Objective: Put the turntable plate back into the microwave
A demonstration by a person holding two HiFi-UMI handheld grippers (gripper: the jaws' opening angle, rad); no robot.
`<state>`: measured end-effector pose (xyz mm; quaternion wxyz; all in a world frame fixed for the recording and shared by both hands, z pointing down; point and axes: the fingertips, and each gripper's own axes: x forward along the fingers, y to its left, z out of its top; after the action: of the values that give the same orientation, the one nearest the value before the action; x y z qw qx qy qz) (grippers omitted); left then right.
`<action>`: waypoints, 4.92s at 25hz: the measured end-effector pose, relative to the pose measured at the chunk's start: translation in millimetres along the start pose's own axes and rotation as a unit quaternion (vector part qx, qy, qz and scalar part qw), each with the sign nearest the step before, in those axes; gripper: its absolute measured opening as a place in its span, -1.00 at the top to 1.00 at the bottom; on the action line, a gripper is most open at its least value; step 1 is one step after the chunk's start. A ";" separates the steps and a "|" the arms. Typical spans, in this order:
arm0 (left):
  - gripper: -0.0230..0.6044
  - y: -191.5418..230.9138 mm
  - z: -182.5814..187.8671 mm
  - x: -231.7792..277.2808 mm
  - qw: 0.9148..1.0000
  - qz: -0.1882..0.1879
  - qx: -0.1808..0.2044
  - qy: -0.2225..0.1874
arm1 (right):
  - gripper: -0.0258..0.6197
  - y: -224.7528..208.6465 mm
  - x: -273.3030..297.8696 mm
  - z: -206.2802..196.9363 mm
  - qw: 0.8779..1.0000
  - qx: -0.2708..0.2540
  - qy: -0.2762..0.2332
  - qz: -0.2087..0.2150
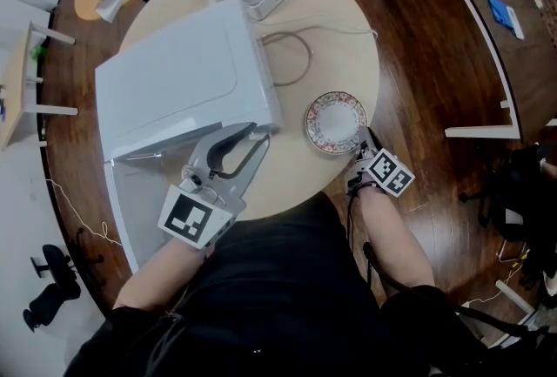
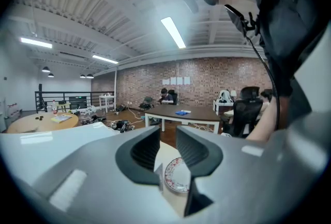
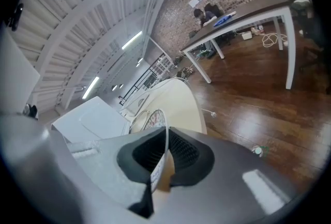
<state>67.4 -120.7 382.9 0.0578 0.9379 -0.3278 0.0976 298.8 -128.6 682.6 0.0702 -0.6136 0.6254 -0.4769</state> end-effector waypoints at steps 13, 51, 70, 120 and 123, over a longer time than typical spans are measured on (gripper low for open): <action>0.62 40.0 -24.1 -67.1 0.998 0.054 0.036 0.013 | 0.87 3.0 -16.8 -0.5 0.998 0.052 -0.034 -0.014; 0.91 99.0 -17.7 -184.5 0.988 0.118 0.056 -0.079 | 0.87 40.5 -95.0 9.0 0.983 0.132 -0.124 -0.015; 0.91 123.7 -56.8 -210.5 0.985 0.155 0.049 -0.064 | 0.87 28.1 -78.6 -28.3 0.983 0.145 -0.108 -0.007; 0.91 130.2 -46.2 -302.6 0.974 0.194 0.024 -0.113 | 0.86 131.8 -67.4 -106.9 0.991 0.123 -0.038 0.029; 0.91 129.9 -46.5 -302.2 0.974 0.195 0.025 -0.114 | 0.86 136.8 -64.8 -112.3 0.991 0.123 -0.031 0.035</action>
<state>-252.2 -31.4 367.2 -0.0231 0.8619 -0.5065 0.0080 142.7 -45.6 617.1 0.1805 -0.5927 0.5807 -0.5282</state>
